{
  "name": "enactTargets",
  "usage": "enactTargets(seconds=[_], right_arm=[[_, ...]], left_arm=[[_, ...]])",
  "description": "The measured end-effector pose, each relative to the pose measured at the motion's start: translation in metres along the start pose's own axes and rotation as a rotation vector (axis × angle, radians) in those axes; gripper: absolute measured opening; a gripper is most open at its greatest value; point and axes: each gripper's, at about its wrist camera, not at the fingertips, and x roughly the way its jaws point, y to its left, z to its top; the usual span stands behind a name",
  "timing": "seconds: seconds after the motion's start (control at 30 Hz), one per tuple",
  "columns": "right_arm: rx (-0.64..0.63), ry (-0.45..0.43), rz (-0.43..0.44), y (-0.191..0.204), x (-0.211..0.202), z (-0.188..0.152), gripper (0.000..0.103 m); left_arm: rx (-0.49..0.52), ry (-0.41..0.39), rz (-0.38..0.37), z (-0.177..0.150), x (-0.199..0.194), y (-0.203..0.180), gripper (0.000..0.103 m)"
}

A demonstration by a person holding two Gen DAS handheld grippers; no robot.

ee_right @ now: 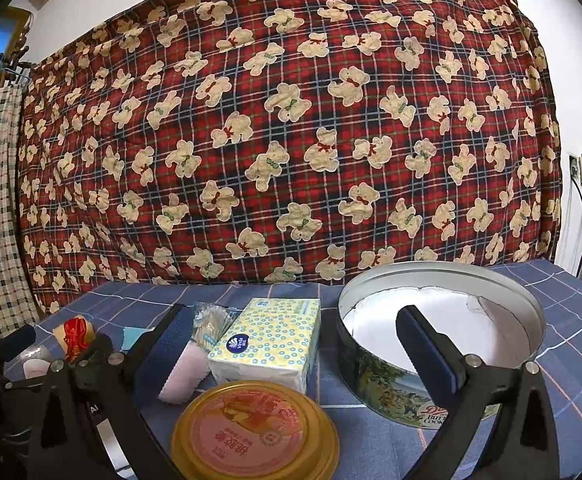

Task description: Organize soft objects

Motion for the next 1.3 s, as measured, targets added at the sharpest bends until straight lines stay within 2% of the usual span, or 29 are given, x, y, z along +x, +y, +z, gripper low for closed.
enactTargets(seconds=[0.9, 1.0, 1.13, 1.23, 1.3], right_arm=[[0.000, 0.003, 0.018, 0.007, -0.004, 0.000, 0.103], [-0.009, 0.009, 0.043, 0.009, -0.002, -0.006, 0.103], [-0.050, 0.038, 0.093, 0.017, 0.000, -0.009, 0.103], [-0.075, 0.062, 0.177, 0.028, 0.002, -0.012, 0.103], [-0.098, 0.099, 0.277, 0.041, 0.003, -0.015, 0.103]], left_arm=[[-0.003, 0.015, -0.009, 0.000, 0.001, 0.001, 0.103], [0.005, 0.044, -0.026, -0.003, -0.003, 0.009, 0.103], [0.003, 0.077, 0.017, -0.010, -0.017, 0.036, 0.103], [-0.026, 0.086, 0.055, -0.012, -0.029, 0.070, 0.103], [-0.035, 0.083, 0.079, -0.013, -0.034, 0.086, 0.103]])
